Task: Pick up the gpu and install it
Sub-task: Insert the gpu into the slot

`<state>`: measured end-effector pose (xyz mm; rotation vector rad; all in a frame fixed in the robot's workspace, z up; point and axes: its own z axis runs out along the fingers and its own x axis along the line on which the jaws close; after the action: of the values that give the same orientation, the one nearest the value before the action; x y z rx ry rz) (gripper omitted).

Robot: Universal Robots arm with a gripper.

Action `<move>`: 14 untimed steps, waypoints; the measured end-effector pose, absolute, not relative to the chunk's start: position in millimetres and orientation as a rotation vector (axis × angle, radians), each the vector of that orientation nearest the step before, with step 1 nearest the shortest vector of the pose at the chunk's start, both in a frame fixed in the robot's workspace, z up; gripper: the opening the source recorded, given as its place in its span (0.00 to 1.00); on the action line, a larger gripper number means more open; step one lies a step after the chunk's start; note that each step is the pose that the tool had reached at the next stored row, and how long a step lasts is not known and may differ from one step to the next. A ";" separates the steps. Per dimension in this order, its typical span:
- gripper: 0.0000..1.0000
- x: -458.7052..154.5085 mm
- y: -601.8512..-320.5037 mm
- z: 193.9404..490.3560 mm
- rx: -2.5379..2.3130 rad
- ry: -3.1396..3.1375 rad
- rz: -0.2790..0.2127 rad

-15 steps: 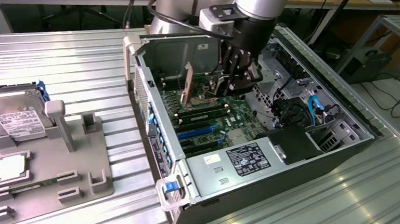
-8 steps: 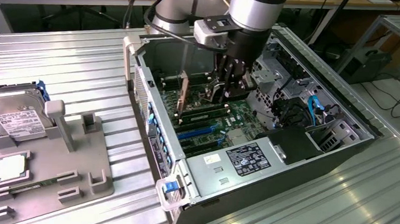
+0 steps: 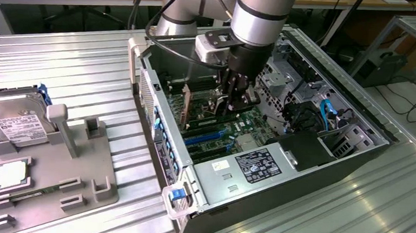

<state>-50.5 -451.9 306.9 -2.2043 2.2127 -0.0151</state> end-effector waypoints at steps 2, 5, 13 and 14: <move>0.28 -53.1 -451.9 302.9 -2.204 2.212 -0.015; 0.28 -55.2 -455.8 297.0 -2.204 2.212 -0.014; 0.28 -64.5 -458.5 278.8 -2.203 2.211 -0.012; 0.28 -64.6 -458.5 276.3 -2.203 2.211 -0.012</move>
<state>-64.6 -458.5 276.3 -2.2032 2.2112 -0.0123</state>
